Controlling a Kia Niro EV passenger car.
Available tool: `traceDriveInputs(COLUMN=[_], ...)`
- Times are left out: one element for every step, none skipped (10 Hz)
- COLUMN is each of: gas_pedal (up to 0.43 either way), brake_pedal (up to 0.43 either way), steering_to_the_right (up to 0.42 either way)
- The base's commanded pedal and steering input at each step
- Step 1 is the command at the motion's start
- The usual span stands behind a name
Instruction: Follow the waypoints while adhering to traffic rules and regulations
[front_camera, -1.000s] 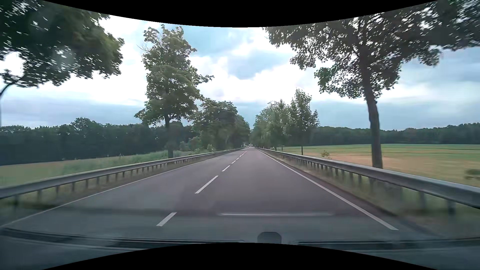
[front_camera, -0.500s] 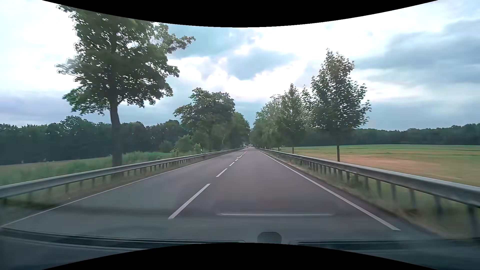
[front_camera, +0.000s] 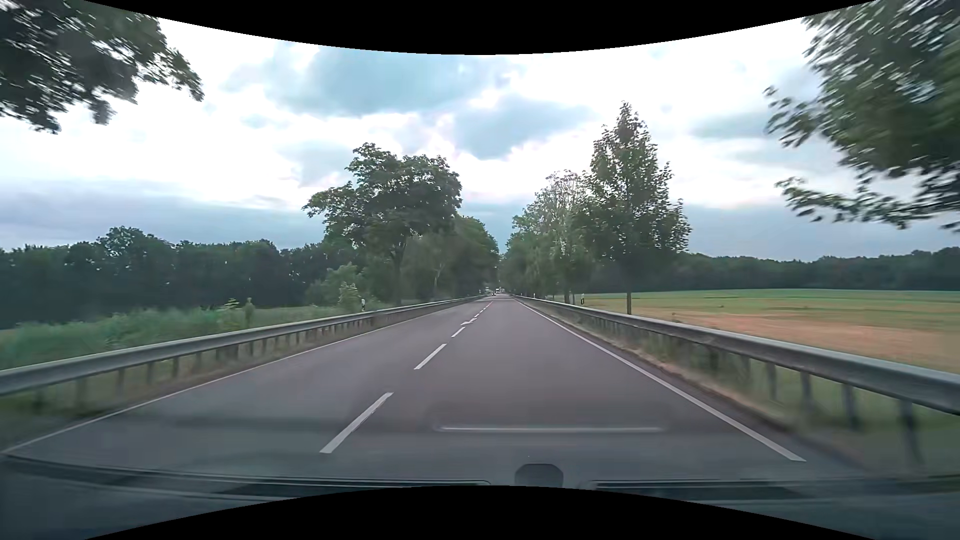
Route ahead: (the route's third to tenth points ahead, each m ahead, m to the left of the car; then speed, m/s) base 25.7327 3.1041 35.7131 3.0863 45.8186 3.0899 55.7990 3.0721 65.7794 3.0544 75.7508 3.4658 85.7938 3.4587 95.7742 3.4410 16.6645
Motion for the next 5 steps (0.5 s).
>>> traceDriveInputs(gas_pedal=[0.157, 0.157, 0.157, 0.157, 0.157], brake_pedal=[0.000, 0.000, 0.000, 0.000, 0.000], steering_to_the_right=[-0.002, -0.002, -0.002, -0.002, -0.002])
